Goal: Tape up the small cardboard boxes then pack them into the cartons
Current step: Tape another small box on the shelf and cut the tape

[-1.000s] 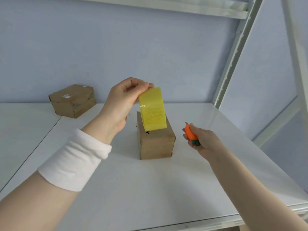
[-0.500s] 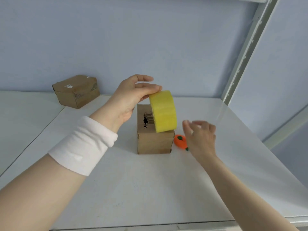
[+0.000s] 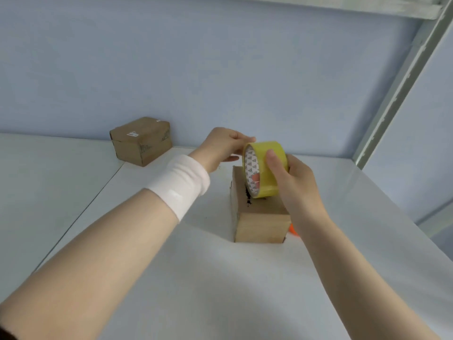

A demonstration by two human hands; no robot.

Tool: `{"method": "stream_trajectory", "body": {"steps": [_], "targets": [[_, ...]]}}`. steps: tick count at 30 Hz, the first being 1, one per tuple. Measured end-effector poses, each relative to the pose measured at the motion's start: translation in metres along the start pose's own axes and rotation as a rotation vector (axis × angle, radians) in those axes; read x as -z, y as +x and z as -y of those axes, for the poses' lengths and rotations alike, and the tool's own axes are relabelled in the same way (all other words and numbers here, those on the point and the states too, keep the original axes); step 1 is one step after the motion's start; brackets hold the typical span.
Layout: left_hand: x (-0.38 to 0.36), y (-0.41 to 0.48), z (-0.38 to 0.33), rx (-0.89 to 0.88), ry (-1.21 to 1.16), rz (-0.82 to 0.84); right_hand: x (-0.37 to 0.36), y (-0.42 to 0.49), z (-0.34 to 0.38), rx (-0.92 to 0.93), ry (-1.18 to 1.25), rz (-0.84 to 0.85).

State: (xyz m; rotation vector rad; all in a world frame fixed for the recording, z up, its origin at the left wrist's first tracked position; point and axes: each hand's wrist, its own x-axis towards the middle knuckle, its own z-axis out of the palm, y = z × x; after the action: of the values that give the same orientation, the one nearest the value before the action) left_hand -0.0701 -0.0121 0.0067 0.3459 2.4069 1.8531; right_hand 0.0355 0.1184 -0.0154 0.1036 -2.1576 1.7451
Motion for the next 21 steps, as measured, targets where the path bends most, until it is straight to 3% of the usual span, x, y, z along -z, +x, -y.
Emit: {"method": "stream_trajectory", "body": {"steps": [5, 12, 17, 21], "targets": [[-0.003, 0.017, 0.024, -0.040, 0.057, -0.021, -0.004, -0.002, -0.014, -0.164, 0.066, -0.054], [-0.002, 0.028, 0.042, -0.045, 0.241, 0.041, -0.031, 0.012, -0.016, -0.057, -0.023, -0.316], [-0.002, 0.031, 0.047, -0.196, 0.283, 0.028, -0.034, 0.008, -0.021, -0.057, -0.098, -0.322], [-0.003, 0.034, 0.054, -0.180, 0.272, 0.016, -0.035, 0.005, -0.016, -0.106, -0.084, -0.266]]}}
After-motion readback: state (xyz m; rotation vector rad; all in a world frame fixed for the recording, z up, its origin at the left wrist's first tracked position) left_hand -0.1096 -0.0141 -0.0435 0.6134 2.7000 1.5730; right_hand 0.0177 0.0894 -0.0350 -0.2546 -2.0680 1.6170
